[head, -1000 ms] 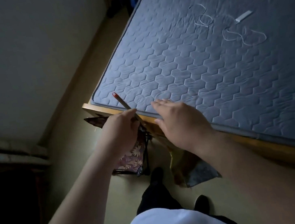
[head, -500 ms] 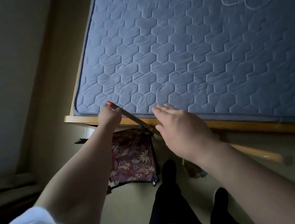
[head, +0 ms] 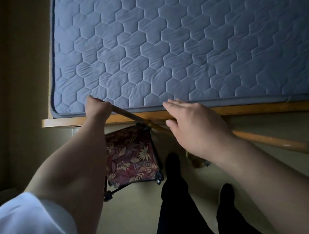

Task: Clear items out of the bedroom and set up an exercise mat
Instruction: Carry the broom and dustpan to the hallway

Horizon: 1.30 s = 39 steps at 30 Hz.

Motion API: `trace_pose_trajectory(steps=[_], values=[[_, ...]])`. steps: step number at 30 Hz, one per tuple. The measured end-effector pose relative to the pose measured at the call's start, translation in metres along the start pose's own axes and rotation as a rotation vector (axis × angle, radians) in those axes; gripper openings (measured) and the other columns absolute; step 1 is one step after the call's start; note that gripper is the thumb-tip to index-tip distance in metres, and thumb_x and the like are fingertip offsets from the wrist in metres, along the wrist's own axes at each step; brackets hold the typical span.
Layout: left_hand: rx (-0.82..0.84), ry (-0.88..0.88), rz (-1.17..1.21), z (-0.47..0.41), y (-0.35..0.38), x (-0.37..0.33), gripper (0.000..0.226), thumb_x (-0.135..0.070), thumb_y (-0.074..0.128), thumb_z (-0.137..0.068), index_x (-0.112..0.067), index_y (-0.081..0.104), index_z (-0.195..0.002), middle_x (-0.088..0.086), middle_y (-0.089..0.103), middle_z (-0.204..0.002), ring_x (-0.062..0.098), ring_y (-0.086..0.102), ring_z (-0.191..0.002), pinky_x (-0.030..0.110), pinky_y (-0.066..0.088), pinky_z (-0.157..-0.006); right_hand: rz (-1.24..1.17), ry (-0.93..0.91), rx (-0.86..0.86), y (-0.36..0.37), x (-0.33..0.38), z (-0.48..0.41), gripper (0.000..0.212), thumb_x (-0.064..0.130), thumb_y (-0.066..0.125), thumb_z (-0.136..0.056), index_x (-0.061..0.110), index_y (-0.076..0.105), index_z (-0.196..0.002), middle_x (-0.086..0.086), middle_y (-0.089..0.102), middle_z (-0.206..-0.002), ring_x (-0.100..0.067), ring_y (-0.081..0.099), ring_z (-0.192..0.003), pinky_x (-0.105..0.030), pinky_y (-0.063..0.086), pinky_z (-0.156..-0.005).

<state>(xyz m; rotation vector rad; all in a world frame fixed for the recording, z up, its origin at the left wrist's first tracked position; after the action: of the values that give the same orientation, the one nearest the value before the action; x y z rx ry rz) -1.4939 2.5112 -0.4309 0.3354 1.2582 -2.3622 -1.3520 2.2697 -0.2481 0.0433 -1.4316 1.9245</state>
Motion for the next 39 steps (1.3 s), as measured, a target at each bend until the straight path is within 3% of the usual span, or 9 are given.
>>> trace_pose_trajectory(steps=[2, 4, 9, 15, 21, 25, 29, 33, 39], values=[[-0.050, 0.044, -0.023, 0.008, -0.001, -0.001, 0.046, -0.016, 0.054, -0.086, -0.011, 0.049, -0.132, 0.010, 0.062, -0.121, 0.030, 0.059, -0.116, 0.034, 0.046, -0.091, -0.002, 0.013, 0.000, 0.000, -0.002, 0.004, 0.049, 0.024, 0.050, -0.102, 0.019, 0.041, -0.150, 0.002, 0.041, -0.156, -0.010, 0.034, -0.145, -0.030, 0.034, -0.115], [-0.101, 0.109, -0.044, 0.027, -0.004, -0.006, 0.046, -0.018, 0.052, -0.090, -0.011, 0.050, -0.136, 0.012, 0.062, -0.125, 0.030, 0.058, -0.118, 0.030, 0.043, -0.089, -0.013, 0.025, -0.013, -0.004, -0.002, 0.010, 0.049, 0.024, 0.051, -0.102, 0.018, 0.042, -0.150, 0.001, 0.042, -0.155, -0.011, 0.036, -0.144, -0.031, 0.036, -0.115], [-0.134, 0.370, -0.177, 0.112, -0.011, -0.034, 0.029, -0.024, 0.053, -0.092, -0.009, 0.064, -0.115, 0.014, 0.069, -0.109, 0.033, 0.061, -0.106, 0.032, 0.043, -0.077, -0.008, 0.071, -0.070, -0.028, -0.012, 0.041, 0.044, 0.024, 0.053, -0.101, 0.016, 0.048, -0.144, 0.001, 0.048, -0.151, -0.015, 0.044, -0.138, -0.037, 0.044, -0.108], [0.087, 0.666, -0.234, 0.239, -0.002, -0.057, 0.015, -0.032, 0.068, -0.086, -0.018, 0.070, -0.090, 0.002, 0.072, -0.084, 0.022, 0.066, -0.082, 0.029, 0.051, -0.065, 0.061, 0.249, -0.154, -0.056, -0.057, 0.094, 0.038, 0.026, 0.055, -0.100, 0.017, 0.054, -0.136, -0.001, 0.053, -0.145, -0.021, 0.053, -0.129, -0.039, 0.051, -0.099], [0.317, 0.922, -0.280, 0.334, 0.040, -0.064, 0.016, -0.036, 0.076, -0.079, -0.025, 0.065, -0.075, -0.008, 0.069, -0.068, 0.011, 0.066, -0.065, 0.033, 0.057, -0.061, 0.206, 0.588, 0.004, -0.058, -0.116, 0.137, 0.024, 0.024, 0.062, -0.093, 0.021, 0.062, -0.117, -0.004, 0.059, -0.126, -0.027, 0.060, -0.105, -0.037, 0.052, -0.071], [0.406, 1.032, -0.346, 0.373, 0.064, -0.075, 0.019, -0.039, 0.076, -0.077, -0.027, 0.064, -0.085, -0.008, 0.069, -0.075, 0.013, 0.065, -0.069, 0.034, 0.057, -0.063, 0.219, 0.687, 0.027, -0.055, -0.149, 0.156, 0.030, 0.028, 0.065, -0.091, 0.020, 0.064, -0.119, -0.006, 0.060, -0.122, -0.029, 0.058, -0.108, -0.037, 0.048, -0.072], [0.490, 1.132, -0.435, 0.399, 0.085, -0.088, 0.021, -0.040, 0.073, -0.081, -0.031, 0.069, -0.100, -0.009, 0.072, -0.089, 0.013, 0.067, -0.080, 0.034, 0.058, -0.074, 0.204, 0.736, 0.056, -0.048, -0.181, 0.178, 0.028, 0.019, 0.061, -0.090, 0.016, 0.068, -0.117, -0.009, 0.064, -0.121, -0.032, 0.059, -0.111, -0.037, 0.049, -0.079], [0.515, 1.187, -0.512, 0.422, 0.101, -0.096, 0.020, -0.038, 0.071, -0.085, -0.029, 0.072, -0.103, -0.008, 0.067, -0.093, 0.012, 0.062, -0.081, 0.035, 0.056, -0.077, 0.133, 0.726, 0.110, -0.037, -0.203, 0.190, 0.022, 0.016, 0.059, -0.092, 0.016, 0.068, -0.112, -0.007, 0.065, -0.114, -0.030, 0.065, -0.101, -0.033, 0.045, -0.068], [0.546, 1.212, -0.549, 0.443, 0.121, -0.099, 0.021, -0.039, 0.072, -0.084, -0.028, 0.071, -0.102, -0.006, 0.067, -0.099, 0.014, 0.063, -0.088, 0.035, 0.057, -0.079, 0.053, 0.655, 0.004, -0.031, -0.228, 0.185, 0.022, 0.012, 0.053, -0.092, 0.019, 0.067, -0.107, -0.006, 0.066, -0.111, -0.029, 0.063, -0.092, -0.032, 0.044, -0.070]])
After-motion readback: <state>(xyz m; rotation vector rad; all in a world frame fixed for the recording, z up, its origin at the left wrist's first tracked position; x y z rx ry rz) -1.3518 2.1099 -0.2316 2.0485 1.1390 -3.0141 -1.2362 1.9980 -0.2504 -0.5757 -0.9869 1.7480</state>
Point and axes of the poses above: each hand's wrist, its own z-axis away from the middle knuckle, its own y-axis out of the palm, x = y × z, the point moved 2 cm from there along -z, towards the middle knuckle
